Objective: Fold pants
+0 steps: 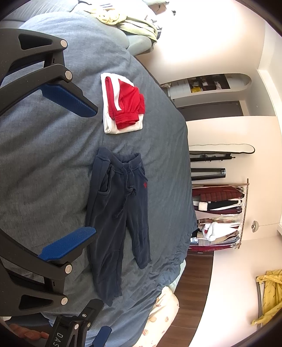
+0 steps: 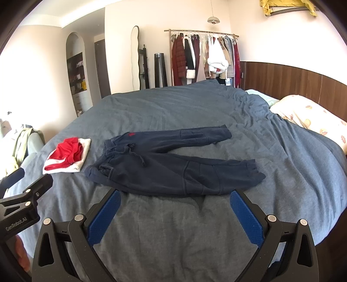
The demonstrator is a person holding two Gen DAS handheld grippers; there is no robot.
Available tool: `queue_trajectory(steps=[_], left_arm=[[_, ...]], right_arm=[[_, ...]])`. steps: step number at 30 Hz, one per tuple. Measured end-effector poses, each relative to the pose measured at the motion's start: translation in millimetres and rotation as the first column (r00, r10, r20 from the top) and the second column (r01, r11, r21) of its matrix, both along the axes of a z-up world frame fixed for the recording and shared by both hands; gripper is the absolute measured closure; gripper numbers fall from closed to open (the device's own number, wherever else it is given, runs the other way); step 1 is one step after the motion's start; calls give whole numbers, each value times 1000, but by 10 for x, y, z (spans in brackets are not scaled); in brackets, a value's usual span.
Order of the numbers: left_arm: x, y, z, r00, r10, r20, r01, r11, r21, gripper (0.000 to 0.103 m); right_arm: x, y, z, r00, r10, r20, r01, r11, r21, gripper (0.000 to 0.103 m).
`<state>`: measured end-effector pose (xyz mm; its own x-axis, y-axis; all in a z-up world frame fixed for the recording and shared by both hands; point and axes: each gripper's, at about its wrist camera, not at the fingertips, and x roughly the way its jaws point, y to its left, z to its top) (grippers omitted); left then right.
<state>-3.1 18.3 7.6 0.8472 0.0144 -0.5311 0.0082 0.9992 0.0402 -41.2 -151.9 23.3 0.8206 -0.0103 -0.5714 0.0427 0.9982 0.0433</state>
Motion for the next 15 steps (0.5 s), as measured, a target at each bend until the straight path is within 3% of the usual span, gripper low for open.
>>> queue_trajectory(steps=[15], left_arm=[[166,162,-211,997,65,-51,-66,998,-8,0]], right_arm=[[195,45,-229,1000,25,-13,-25,999,-22,1]])
